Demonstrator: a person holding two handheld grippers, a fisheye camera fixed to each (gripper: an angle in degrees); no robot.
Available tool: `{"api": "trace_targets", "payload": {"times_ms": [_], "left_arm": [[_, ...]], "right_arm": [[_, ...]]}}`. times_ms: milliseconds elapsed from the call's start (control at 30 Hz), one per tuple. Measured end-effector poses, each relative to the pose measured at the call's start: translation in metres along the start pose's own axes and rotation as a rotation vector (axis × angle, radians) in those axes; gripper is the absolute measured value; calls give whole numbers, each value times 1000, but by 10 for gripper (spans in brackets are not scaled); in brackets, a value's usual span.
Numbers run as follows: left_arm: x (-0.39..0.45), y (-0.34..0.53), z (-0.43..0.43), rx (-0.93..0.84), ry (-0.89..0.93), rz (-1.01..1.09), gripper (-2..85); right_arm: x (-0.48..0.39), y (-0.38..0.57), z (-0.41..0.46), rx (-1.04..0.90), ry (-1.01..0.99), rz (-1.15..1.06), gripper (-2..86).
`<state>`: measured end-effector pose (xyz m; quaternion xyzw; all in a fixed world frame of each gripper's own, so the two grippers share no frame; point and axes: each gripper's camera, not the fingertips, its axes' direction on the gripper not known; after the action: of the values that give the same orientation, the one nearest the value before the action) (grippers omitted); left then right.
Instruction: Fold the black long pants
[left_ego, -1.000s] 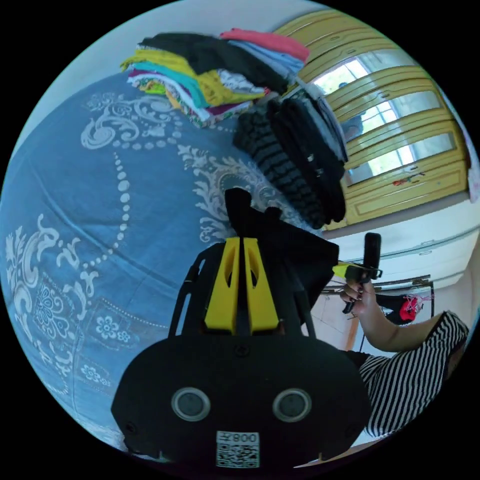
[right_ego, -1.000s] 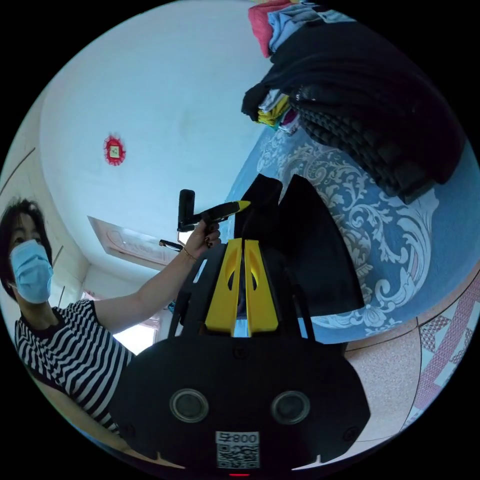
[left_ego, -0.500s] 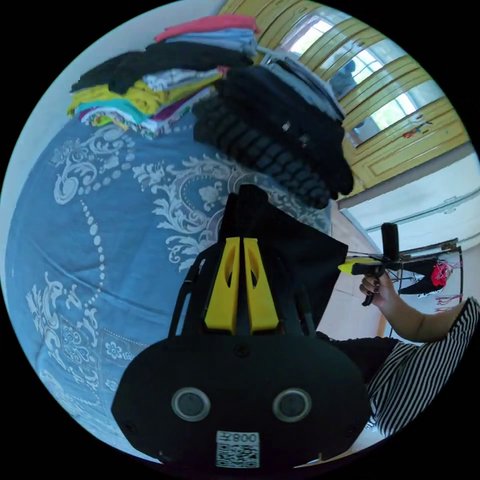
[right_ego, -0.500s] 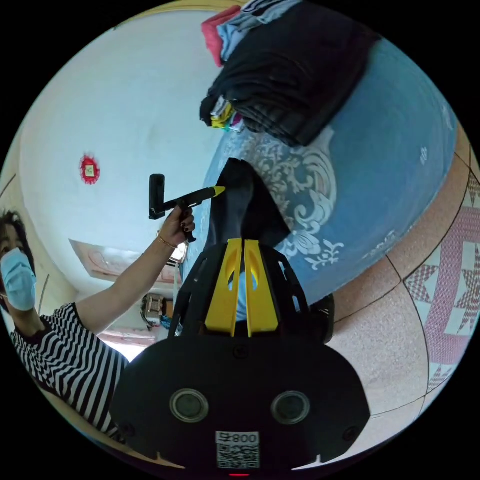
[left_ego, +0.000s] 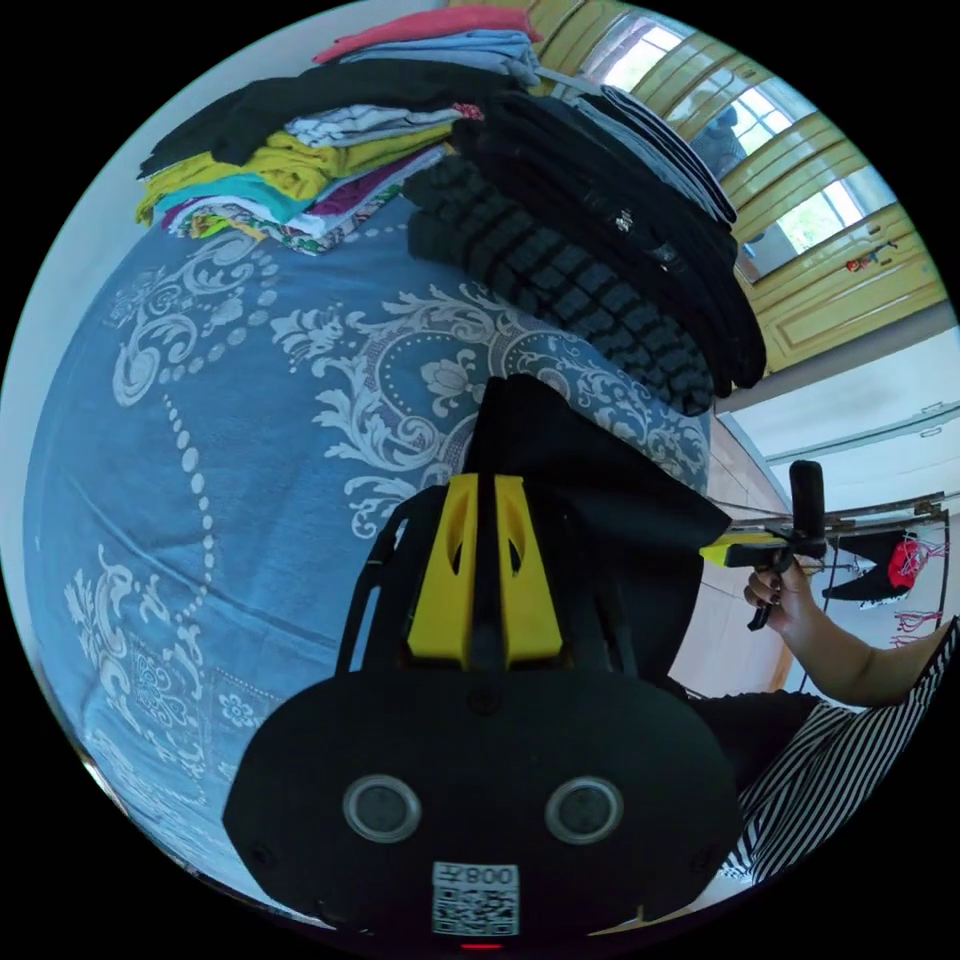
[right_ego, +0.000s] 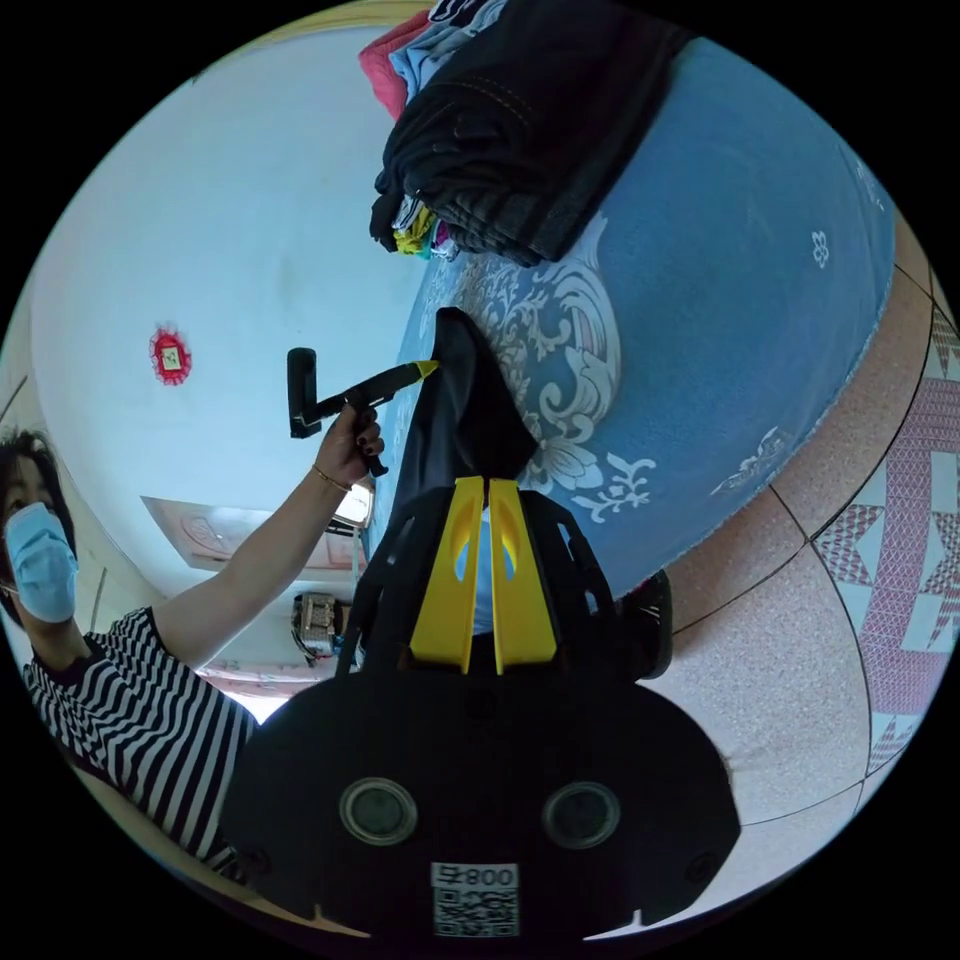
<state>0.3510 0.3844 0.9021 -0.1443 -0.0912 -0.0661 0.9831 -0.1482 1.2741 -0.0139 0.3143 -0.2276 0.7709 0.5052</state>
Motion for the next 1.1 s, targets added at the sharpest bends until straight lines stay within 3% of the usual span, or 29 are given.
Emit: {"api": "trace_targets", "payload": {"times_ms": [233,400,567,867,1100], "left_arm": [[-14,78,-64,162,36,-110,26],[-16,195,-104,162,-67,-211,19],[-35,269,-111,87,-85,-362,8],[-25,380,-182,249,32,-403,2],[8,494,-210,142,143,-426,1]], "right_arm": [[-19,16,-13,83,11,33,1],[-81,9,4,44,76,-125,0],[-167,-35,106,-155,122,-361,0],[-240,-102,283,-420,443,-505,0],[-274,-100,305,-383,421,-484,0]]}}
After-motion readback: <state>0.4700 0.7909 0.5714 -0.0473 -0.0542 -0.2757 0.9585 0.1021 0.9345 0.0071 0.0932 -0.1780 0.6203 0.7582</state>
